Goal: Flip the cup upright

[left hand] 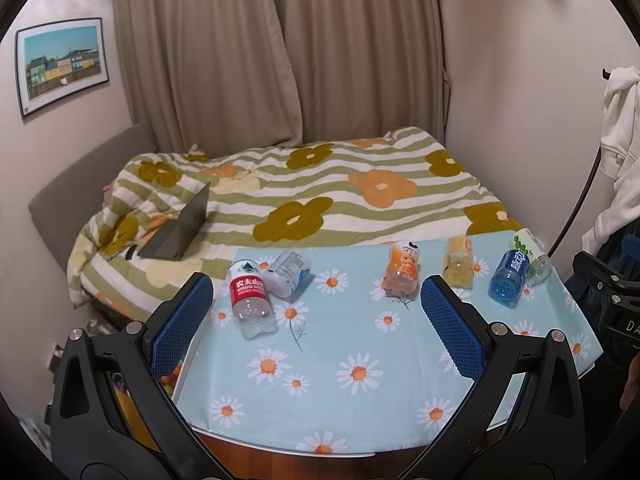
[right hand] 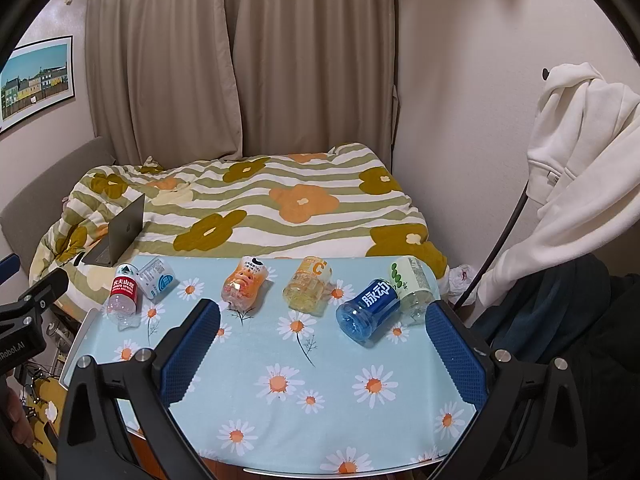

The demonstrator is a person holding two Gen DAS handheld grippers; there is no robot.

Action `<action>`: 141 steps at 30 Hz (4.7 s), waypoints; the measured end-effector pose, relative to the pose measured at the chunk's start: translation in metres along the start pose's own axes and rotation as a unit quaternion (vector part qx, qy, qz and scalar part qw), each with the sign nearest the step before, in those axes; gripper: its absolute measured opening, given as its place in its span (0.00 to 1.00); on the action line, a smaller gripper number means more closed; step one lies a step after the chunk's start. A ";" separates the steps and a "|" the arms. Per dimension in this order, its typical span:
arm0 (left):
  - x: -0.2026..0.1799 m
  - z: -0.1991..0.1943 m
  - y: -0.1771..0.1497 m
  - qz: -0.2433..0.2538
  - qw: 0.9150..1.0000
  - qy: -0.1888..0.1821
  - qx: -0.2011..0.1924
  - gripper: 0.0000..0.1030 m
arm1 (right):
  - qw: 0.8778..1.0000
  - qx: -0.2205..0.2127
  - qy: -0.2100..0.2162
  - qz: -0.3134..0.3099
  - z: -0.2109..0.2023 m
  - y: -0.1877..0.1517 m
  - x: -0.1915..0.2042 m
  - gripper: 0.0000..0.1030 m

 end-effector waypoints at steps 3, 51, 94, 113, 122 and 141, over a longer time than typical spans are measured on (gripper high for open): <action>0.001 0.000 0.000 0.000 1.000 -0.001 0.000 1.00 | 1.000 0.000 0.000 0.000 0.000 0.000 0.001 0.99; -0.185 0.187 -0.064 0.039 0.983 -0.046 0.173 1.00 | 0.985 0.163 0.035 -0.036 0.246 -0.025 -0.144 0.77; -0.166 0.168 -0.052 0.048 0.984 -0.054 0.165 1.00 | 0.981 0.177 0.072 -0.034 0.226 -0.001 -0.117 0.56; -0.009 0.116 -0.097 0.035 0.985 -0.027 0.167 1.00 | 0.974 0.195 0.111 -0.006 0.142 -0.062 0.045 0.56; 0.032 0.129 -0.134 0.029 0.982 -0.017 0.187 1.00 | 0.965 0.236 0.114 0.018 0.151 -0.132 0.105 0.56; 0.038 0.130 -0.147 0.015 0.980 -0.021 0.200 1.00 | 0.963 0.242 0.107 0.046 0.158 -0.154 0.116 0.65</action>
Point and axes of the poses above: each gripper's, at about its wrist camera, not at the fingertips, and z roughly the way its jaws point, x to its left, y to its top, the point moved 7 cm from there along z, roughly the way its jaws point, and after that the axes turned 4 degrees about -x, right-handed, at the moved point
